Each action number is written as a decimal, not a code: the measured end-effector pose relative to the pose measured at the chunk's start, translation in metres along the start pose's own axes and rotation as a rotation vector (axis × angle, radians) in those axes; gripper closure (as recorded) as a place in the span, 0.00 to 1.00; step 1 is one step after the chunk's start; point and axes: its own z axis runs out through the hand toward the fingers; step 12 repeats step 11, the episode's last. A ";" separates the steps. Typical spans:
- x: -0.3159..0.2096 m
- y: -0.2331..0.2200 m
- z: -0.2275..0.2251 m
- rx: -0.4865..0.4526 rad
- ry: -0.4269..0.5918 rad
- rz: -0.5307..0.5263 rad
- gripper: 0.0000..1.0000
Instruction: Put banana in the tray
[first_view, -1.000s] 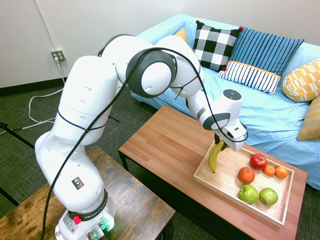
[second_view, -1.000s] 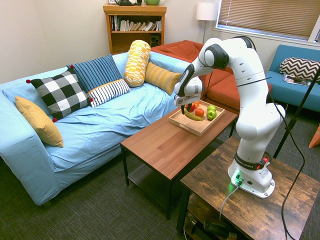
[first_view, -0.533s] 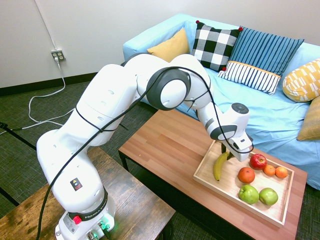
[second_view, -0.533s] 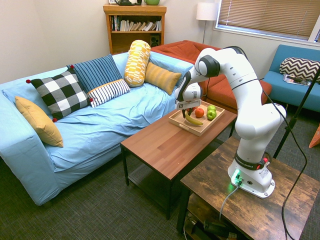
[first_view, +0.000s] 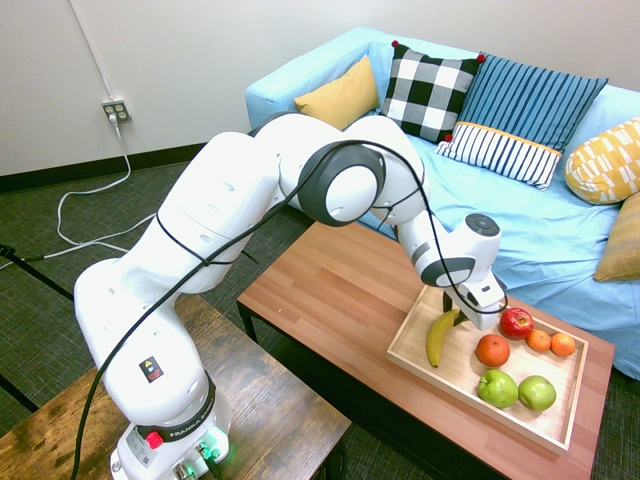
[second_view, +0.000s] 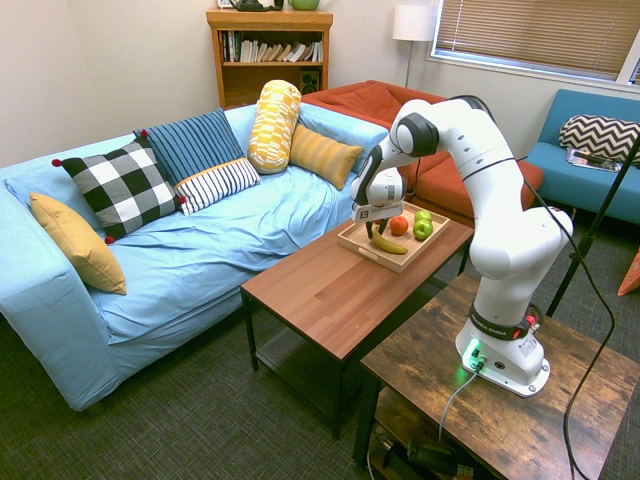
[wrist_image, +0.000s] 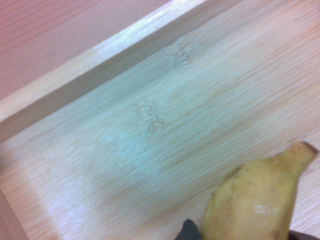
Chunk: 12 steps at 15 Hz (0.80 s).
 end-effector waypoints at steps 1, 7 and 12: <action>0.001 0.002 0.000 0.001 -0.002 -0.004 0.00; 0.001 0.009 -0.015 0.019 -0.006 -0.032 0.00; -0.006 0.018 -0.055 0.044 0.003 -0.030 0.00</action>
